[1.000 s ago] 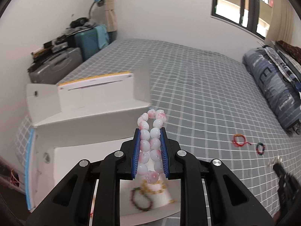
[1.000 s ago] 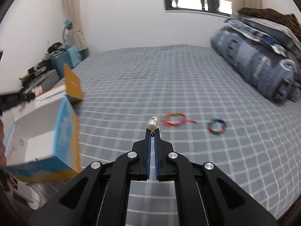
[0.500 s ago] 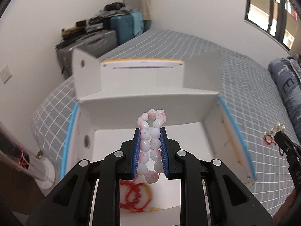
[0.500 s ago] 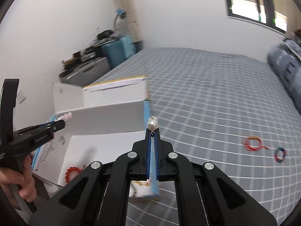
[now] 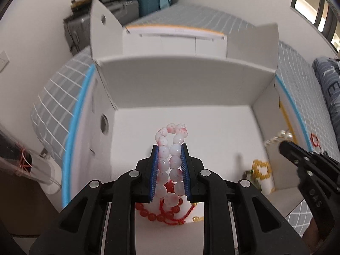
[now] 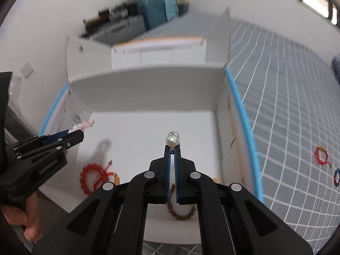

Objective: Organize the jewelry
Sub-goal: 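Carry pink-white bracelet with left tool while right tool carries pearl string to box, then open the left tool while the right tool opens, dropping both into the box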

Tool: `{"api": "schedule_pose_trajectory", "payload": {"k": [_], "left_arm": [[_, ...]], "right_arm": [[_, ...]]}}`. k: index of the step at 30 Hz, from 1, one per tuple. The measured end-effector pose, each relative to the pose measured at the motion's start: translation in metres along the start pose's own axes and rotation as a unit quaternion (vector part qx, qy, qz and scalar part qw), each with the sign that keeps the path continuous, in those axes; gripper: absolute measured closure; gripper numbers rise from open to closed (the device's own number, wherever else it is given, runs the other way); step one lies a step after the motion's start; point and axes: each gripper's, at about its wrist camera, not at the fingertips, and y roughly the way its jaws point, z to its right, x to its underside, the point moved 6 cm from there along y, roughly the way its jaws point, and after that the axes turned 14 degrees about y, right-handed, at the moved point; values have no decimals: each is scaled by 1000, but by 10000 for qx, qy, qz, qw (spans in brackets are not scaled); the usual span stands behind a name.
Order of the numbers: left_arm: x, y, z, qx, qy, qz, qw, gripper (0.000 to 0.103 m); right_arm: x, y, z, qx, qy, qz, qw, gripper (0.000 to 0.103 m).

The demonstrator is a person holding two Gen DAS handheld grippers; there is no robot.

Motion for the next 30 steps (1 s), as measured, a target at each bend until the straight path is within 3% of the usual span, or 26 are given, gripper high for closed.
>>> {"api": "schedule_pose_trajectory", "payload": {"k": [7,13,19,21,25,26,30], "left_arm": [[7,17,8,96,1,-412,9991,83],[6,25,5,47,29,-474,9989,83],[8,28,1,-30,-47,-462,9989,79],[8,25,-2,-74,-90,-431,9990,74],[5,12,-7,-186,-192,-200,9994,48],[4,8,-7,-212,-200,-144,9995,45],[-2,-11,-2,-297,-213,195,9991,30]], "right_arm": [[7,33,2,242,37,-797,9965,100],[10,43,1,325,54,-940,9950,100],[13,40,0,42,128,-1053,9943,94],[12,32,-1,-71,136,-931,9955,67],[8,3,1,-183,14,-477,9987,47],[6,-6,3,-199,-6,-336,9992,37],[-5,-46,23,-118,-87,335,9993,17]]}}
